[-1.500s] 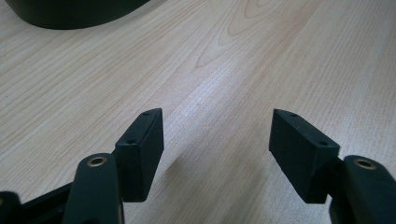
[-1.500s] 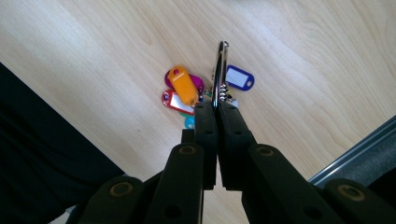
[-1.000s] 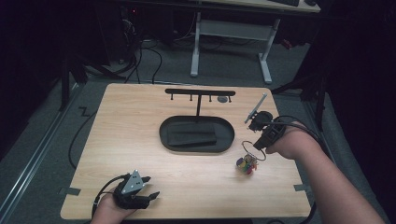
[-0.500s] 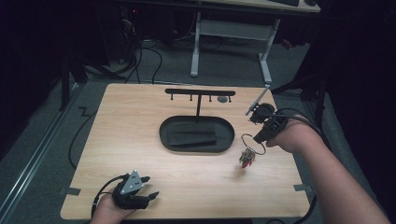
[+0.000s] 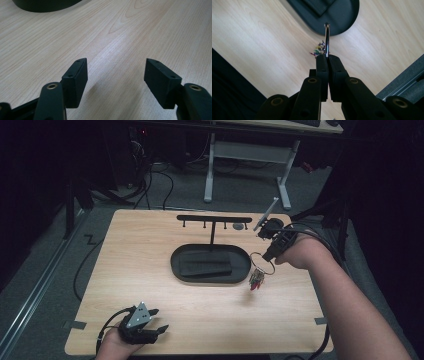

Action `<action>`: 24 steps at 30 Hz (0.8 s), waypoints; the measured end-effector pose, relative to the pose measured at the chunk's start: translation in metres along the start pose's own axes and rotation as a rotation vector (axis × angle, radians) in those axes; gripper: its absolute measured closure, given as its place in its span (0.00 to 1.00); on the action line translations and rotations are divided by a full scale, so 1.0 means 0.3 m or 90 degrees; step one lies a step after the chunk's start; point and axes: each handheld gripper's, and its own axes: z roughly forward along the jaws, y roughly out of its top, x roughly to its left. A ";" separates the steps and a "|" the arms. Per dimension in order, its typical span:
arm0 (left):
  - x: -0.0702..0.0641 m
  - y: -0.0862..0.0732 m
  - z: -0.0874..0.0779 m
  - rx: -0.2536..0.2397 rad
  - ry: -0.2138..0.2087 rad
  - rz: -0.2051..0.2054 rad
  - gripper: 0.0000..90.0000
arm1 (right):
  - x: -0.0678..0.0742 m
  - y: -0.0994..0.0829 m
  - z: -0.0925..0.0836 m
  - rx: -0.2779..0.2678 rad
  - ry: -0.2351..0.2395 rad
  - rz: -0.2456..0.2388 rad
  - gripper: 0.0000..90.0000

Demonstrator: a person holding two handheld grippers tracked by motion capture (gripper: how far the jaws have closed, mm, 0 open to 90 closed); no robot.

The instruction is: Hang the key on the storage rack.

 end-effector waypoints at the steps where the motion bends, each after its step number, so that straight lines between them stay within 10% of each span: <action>1: 0.001 0.000 0.000 0.001 0.000 0.001 0.40 | 0.000 0.010 -0.002 0.000 -0.001 0.011 0.98; 24: 0.005 -0.005 -0.007 0.009 0.007 0.006 0.40 | -0.129 0.183 0.044 -0.014 0.001 0.037 0.98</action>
